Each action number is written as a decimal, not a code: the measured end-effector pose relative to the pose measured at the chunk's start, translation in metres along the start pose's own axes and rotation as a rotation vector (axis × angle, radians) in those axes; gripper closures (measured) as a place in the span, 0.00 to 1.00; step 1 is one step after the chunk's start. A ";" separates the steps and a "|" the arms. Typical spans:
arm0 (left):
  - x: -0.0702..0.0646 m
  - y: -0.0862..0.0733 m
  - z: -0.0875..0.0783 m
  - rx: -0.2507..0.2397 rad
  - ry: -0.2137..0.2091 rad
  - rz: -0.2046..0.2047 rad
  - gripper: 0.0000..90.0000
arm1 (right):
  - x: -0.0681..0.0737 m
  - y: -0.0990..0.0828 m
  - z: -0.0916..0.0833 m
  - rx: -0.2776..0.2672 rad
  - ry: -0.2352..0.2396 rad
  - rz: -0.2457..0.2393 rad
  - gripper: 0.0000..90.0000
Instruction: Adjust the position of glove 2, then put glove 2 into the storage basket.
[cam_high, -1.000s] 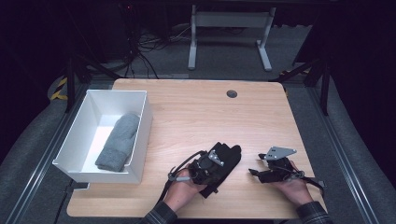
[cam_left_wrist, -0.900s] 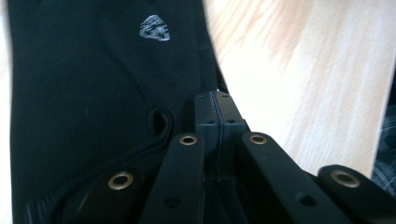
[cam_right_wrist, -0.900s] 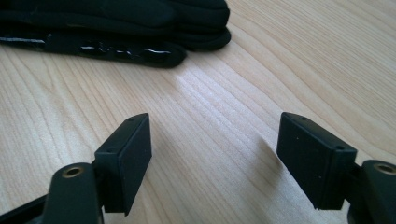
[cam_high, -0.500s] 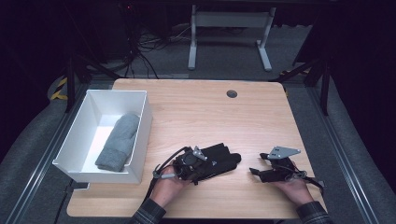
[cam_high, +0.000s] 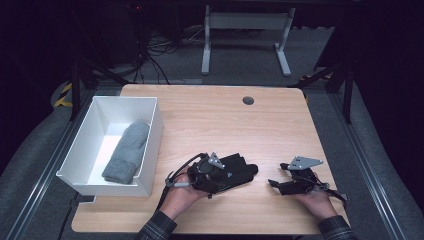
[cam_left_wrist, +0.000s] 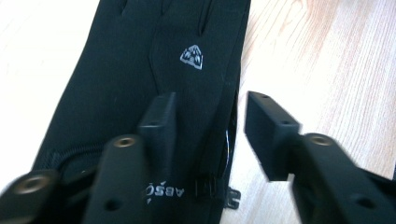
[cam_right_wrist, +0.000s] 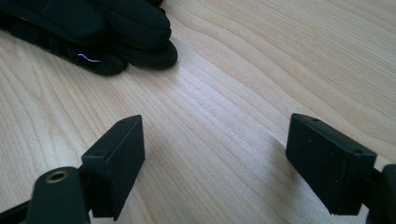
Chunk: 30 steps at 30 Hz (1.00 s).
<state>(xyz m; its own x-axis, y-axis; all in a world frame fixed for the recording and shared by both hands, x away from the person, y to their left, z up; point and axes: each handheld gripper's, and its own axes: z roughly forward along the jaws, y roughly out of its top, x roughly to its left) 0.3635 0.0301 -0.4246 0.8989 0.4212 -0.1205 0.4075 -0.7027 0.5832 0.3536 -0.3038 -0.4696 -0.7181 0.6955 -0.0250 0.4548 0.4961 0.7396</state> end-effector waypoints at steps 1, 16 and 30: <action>0.001 0.001 0.000 0.004 -0.007 0.002 0.51 | 0.000 0.000 0.000 0.000 0.000 0.000 0.22; 0.025 0.020 0.015 -0.008 -0.025 0.074 0.16 | 0.000 0.000 0.000 0.000 -0.001 -0.002 0.22; 0.026 0.020 0.033 0.037 0.027 0.125 0.11 | 0.000 0.000 0.000 0.001 -0.002 -0.001 0.21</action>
<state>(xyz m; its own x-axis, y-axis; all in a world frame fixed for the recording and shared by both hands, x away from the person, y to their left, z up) 0.4001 0.0077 -0.4429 0.9384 0.3446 -0.0267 0.2990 -0.7708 0.5625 0.3539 -0.3036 -0.4696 -0.7175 0.6960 -0.0266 0.4550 0.4973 0.7387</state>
